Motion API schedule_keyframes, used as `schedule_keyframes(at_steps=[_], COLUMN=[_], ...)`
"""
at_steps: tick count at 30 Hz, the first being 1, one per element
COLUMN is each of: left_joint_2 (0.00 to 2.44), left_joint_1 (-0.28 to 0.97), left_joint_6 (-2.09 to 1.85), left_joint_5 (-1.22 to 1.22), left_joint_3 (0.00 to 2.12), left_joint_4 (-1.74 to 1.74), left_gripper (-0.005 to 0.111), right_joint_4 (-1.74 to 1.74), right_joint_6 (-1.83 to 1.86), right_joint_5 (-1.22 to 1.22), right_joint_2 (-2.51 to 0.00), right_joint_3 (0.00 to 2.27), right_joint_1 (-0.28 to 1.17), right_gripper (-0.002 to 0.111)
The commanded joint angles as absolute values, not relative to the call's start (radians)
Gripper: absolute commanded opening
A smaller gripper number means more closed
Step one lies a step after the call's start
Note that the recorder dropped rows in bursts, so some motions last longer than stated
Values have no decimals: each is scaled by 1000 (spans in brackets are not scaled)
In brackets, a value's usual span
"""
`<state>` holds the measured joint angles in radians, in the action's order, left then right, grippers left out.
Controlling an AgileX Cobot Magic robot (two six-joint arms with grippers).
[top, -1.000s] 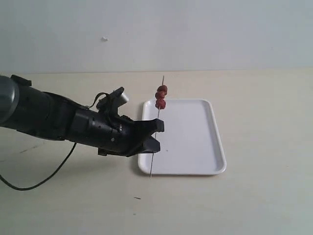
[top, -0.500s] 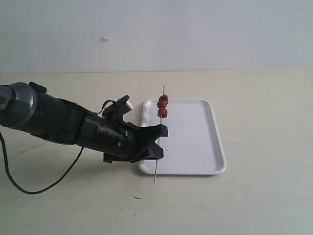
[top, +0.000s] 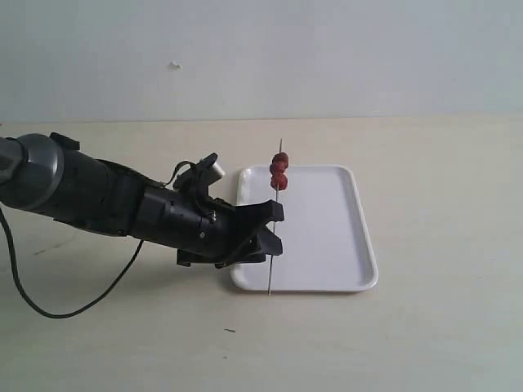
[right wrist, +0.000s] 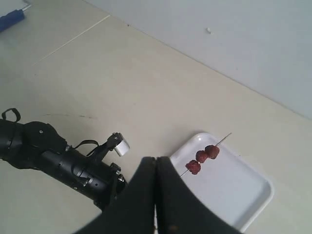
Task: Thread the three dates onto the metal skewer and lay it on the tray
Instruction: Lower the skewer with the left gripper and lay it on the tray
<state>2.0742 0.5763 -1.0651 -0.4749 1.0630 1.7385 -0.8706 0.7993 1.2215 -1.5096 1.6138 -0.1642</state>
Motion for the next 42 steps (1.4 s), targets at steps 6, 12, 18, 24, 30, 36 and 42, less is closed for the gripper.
schedule_keyframes(at_steps=[6, 12, 18, 24, 30, 36, 42], left_joint_2=[2068, 2068, 2068, 2068, 2068, 2064, 1982], left_joint_1=[580, 578, 578, 578, 576, 576, 576], left_joint_6=[-1091, -1091, -1091, -1094, -1046, -1038, -1249], left_joint_5=[-487, -495, -499, -637, -559, -561, -567], left_joint_3=[1078, 1092, 1096, 1105, 1122, 1123, 1129], left_joint_4=[1744, 1744, 1744, 1744, 1654, 1618, 1618], left_gripper=[34, 40, 40, 40, 39, 39, 30], right_joint_4=[-879, -877, -877, -877, -877, -875, -927], right_joint_6=[809, 810, 817, 821, 821, 825, 928], right_joint_5=[1221, 1221, 1221, 1221, 1221, 1221, 1221], right_joint_2=[-1501, -1501, -1501, -1501, -1501, -1501, -1501], right_joint_3=[1610, 1610, 1610, 1610, 1610, 1610, 1514], right_joint_1=[-164, -164, -164, -164, -164, -164, -164], right_gripper=[0, 0, 0, 0, 0, 0, 0])
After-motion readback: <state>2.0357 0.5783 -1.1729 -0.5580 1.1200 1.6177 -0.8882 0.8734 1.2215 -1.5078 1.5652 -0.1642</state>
